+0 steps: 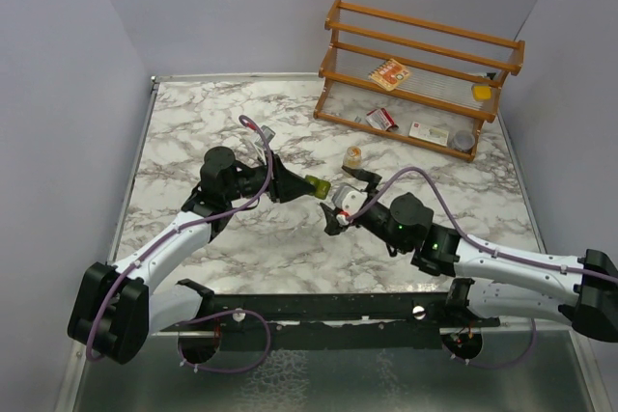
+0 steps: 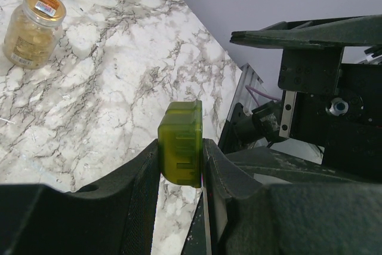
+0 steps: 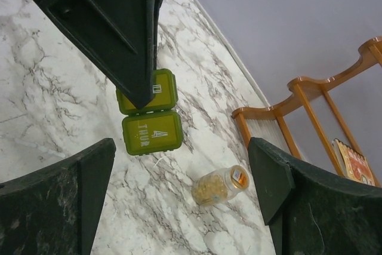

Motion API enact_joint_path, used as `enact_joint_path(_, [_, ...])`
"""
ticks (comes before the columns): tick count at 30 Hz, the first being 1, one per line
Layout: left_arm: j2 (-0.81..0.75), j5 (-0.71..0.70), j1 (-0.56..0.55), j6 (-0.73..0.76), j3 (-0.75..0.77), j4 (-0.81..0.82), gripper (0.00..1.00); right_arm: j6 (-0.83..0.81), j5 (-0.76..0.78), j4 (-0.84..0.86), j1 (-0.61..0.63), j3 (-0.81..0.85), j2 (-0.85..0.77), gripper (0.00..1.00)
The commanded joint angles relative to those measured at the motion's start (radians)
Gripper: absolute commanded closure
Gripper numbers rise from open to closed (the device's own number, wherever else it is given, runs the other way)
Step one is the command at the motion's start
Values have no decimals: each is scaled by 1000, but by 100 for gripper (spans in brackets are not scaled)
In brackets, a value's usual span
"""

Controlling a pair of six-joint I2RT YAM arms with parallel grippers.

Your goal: Sort the pills into containers

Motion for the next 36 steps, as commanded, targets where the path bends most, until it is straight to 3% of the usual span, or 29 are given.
enact_joint_path(1, [-5, 14, -2, -8, 11, 17, 100, -5, -51, 10, 7, 49, 47, 6])
enact_joint_path(22, [13, 23, -3, -19, 20, 17, 100, -58, -30, 70, 8, 81, 159, 0])
enact_joint_path(27, [15, 22, -2, -17, 21, 17, 100, -58, -8, 56, 8, 97, 189, 9])
enact_joint_path(36, [15, 18, -2, -19, 17, 17, 100, -38, 12, 30, 9, 123, 214, 41])
